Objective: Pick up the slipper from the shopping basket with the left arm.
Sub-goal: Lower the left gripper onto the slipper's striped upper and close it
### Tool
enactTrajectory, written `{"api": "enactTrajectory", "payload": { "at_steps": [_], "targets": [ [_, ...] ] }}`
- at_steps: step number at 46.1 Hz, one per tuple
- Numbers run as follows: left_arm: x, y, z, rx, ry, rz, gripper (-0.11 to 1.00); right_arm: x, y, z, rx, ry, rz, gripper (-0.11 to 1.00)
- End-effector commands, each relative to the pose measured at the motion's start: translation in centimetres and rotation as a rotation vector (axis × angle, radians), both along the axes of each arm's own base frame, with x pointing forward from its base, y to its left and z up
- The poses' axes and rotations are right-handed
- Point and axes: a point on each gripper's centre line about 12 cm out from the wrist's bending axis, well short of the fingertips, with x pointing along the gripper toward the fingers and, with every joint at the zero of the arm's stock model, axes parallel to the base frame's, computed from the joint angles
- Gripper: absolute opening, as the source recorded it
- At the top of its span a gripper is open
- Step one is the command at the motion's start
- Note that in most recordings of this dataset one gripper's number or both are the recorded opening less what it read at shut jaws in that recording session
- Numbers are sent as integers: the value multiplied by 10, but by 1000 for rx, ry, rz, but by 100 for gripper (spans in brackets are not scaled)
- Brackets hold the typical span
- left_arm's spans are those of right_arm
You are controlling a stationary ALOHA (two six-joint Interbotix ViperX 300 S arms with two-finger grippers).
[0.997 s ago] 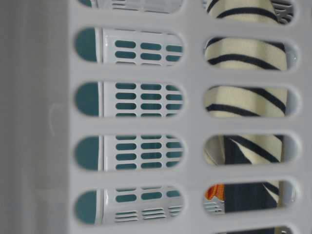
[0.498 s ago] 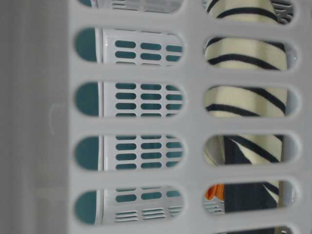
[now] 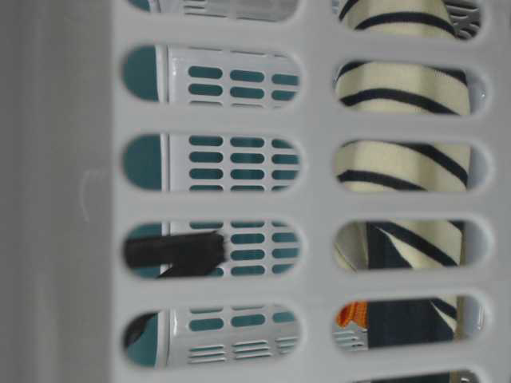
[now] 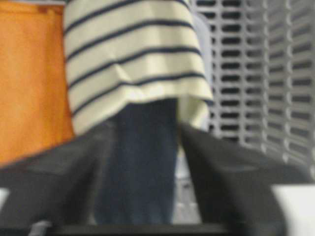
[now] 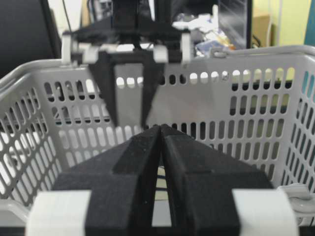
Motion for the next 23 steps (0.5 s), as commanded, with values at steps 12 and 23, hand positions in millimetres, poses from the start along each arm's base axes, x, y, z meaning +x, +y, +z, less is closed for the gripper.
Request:
{"api": "enactTrajectory", "payload": {
  "at_steps": [12,23],
  "targets": [
    [41,-6,-31,16,99,-5,91,1,0,3,5,-11,-1,-1],
    [51,-8,-59,18,128,-4,90,1,0,2,5,-8,-1,-1]
  ]
}}
